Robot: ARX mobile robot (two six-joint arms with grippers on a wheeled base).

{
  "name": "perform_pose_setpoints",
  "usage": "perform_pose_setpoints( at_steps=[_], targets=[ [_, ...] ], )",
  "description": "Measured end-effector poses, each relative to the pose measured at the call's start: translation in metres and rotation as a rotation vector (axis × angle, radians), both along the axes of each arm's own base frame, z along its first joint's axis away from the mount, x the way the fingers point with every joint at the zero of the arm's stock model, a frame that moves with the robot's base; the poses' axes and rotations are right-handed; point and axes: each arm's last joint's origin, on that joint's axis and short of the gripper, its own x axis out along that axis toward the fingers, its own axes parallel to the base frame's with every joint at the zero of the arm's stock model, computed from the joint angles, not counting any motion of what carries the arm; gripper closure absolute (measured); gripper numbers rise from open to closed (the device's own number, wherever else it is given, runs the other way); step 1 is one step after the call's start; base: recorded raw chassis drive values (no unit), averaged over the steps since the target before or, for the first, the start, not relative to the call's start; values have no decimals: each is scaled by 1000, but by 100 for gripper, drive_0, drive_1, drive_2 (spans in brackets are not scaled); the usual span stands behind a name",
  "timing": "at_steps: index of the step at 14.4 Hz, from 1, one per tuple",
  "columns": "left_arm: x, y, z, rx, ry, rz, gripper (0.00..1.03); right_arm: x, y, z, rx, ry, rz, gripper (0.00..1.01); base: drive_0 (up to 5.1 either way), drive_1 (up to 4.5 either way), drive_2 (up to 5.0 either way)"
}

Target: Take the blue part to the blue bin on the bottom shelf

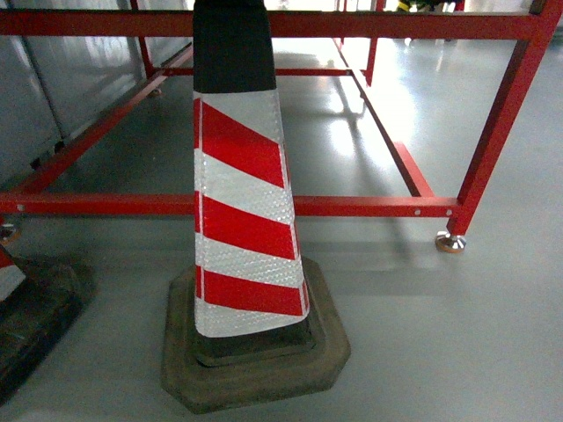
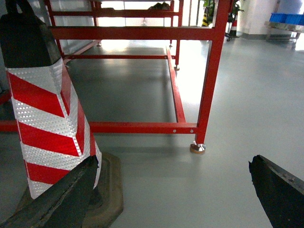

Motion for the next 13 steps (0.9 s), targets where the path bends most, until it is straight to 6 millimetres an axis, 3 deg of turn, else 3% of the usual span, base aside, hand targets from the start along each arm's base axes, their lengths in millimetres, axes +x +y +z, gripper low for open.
perform_pose_setpoints(
  at_steps=[13],
  targets=[
    [0, 0, 0, 0, 0, 0, 5, 0, 0, 0, 0, 0, 0, 3, 0, 0, 0]
  ],
)
